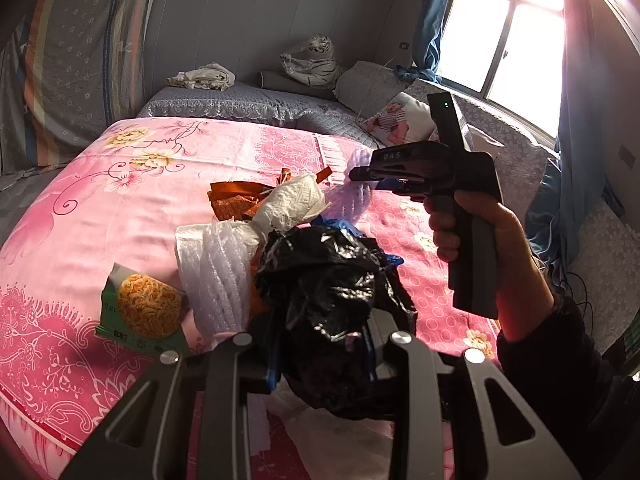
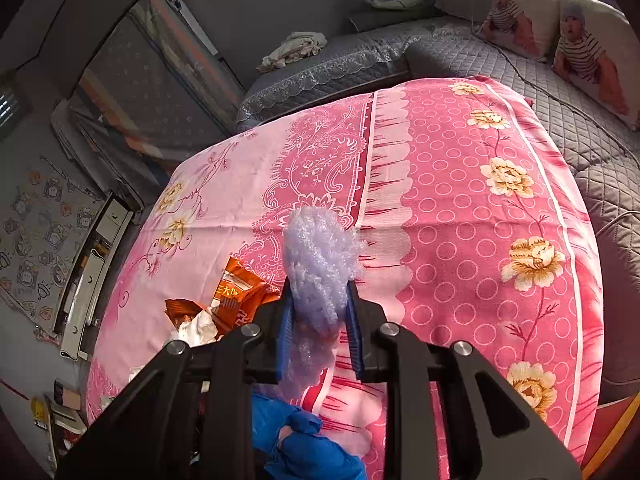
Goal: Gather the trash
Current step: 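Carry the lavender mesh and black bag over the yellow-rimmed bin with both tools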
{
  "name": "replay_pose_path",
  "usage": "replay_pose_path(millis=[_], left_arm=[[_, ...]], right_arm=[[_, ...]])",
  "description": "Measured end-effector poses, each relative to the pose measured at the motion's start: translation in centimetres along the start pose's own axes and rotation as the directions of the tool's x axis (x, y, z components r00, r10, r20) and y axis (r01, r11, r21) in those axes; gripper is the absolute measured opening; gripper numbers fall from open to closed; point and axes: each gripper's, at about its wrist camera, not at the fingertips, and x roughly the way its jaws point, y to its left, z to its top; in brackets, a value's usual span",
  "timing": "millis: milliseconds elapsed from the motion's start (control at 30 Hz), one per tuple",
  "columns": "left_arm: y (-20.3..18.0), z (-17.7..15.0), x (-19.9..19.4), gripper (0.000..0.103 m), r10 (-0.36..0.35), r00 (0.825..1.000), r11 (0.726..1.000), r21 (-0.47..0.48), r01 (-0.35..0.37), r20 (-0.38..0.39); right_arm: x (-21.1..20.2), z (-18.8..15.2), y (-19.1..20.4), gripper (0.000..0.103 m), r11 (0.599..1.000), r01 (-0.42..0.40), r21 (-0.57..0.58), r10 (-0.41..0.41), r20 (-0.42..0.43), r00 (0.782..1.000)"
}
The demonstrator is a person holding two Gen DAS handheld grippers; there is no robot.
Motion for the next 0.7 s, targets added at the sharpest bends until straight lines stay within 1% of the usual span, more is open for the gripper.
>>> replay_pose_path(millis=[67,167,333,433,500,700], left_arm=[[0.2,0.2,-0.9,0.028,0.001,1.0,1.0,-0.007,-0.001,0.021],[0.5,0.4,-2.1,0.028,0.022,0.999,1.0,-0.011,-0.022,0.049],[0.9,0.7,-3.4,0.028,0.052,0.996,0.999,-0.014,-0.051,0.077],[1.0,1.0,-3.7,0.028,0.05,0.995,0.999,-0.022,-0.049,0.081],[0.7,1.1,-3.8,0.028,0.061,0.995,0.998,-0.013,-0.06,0.084],[-0.1,1.7,-3.6,0.028,0.051,0.996,0.998,0.017,-0.052,0.079]], right_arm=[[-1.3,0.0,0.2,0.022,1.0,-0.002,-0.009,0.002,0.027,1.0],[-3.3,-0.2,0.4,0.022,1.0,-0.007,-0.012,0.008,0.061,0.998],[-6.7,-0.4,0.2,0.022,1.0,-0.02,-0.007,0.021,0.118,0.993],[-8.5,-0.6,0.0,0.022,0.999,-0.039,-0.005,0.039,0.128,0.991],[-9.5,-0.9,-0.2,0.022,0.999,-0.048,-0.009,0.048,0.134,0.99],[-12.8,-2.6,-0.9,0.022,0.999,-0.043,-0.02,0.046,0.151,0.987]])
